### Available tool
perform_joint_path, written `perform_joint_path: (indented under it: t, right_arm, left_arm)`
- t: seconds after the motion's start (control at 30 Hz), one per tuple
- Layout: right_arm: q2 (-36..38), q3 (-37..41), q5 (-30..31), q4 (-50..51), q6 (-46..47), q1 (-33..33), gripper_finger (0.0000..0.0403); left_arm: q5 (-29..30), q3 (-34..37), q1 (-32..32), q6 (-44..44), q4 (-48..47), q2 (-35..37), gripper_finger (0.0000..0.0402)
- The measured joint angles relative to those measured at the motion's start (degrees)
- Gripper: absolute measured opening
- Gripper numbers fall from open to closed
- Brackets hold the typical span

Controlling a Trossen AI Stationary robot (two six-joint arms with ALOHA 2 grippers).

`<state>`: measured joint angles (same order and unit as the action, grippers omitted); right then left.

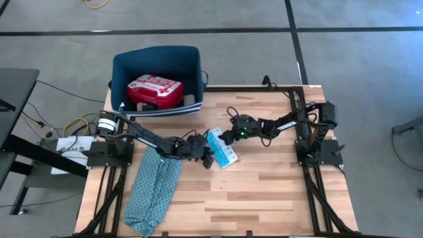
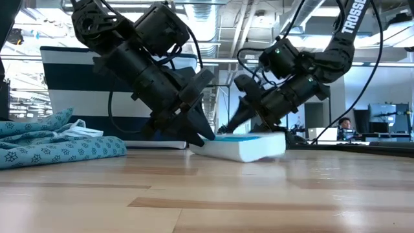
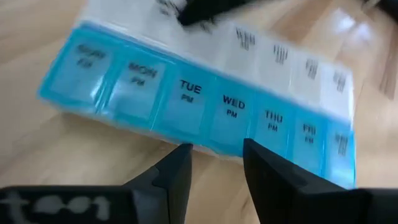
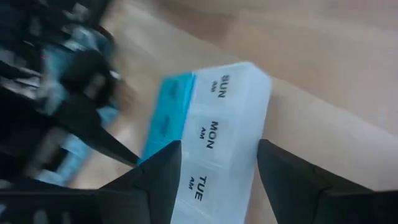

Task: Pick & place medical supplies in basket/bin
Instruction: Put the blue and white pill organizer into the blue bin

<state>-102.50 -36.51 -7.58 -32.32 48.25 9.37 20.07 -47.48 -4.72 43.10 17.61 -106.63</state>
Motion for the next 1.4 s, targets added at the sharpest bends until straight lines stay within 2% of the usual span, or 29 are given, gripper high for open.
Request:
perform_joint_path:
  t: [0.17,0.33,0.77,0.9,0.97,1.1,1.27,1.4]
  right_arm:
    - [0.2,-0.5,-3.8,-3.7,1.0,-0.4,0.0197]
    - [0.2,-1.3,-4.1,-2.7,-0.5,-2.2,0.0197]
    - [0.4,-11.7,3.2,23.7,-12.5,-7.7,0.0196]
    - [0.3,-13.9,3.0,27.8,-13.0,-8.9,0.0191]
    - [0.3,-14.4,3.0,28.8,-13.2,-9.2,0.0177]
    - [0.5,-14.6,2.0,30.0,-13.4,-9.5,0.0135]
    - [0.5,-14.5,2.2,29.1,-14.0,-10.9,0.0134]
    - [0.2,-14.5,1.3,24.1,-16.1,-12.4,0.0134]
  left_arm:
    - [0.7,0.2,-0.6,-2.5,-1.3,-0.6,0.013]
    - [0.6,0.3,-0.7,-2.6,-0.9,-0.6,0.013]
    - [0.2,0.2,-1.3,-5.1,-0.3,-0.5,0.013]
    - [-3.0,0.2,-1.0,-8.1,-1.6,1.5,0.013]
    - [-3.6,0.1,-1.0,-9.5,-4.5,4.0,0.013]
    - [0.4,0.0,-1.3,-10.5,-14.9,12.1,0.013]
    - [3.8,0.1,-2.4,-12.3,-30.4,26.3,0.013]
    - [5.2,0.1,-3.5,-14.3,-37.4,39.7,0.013]
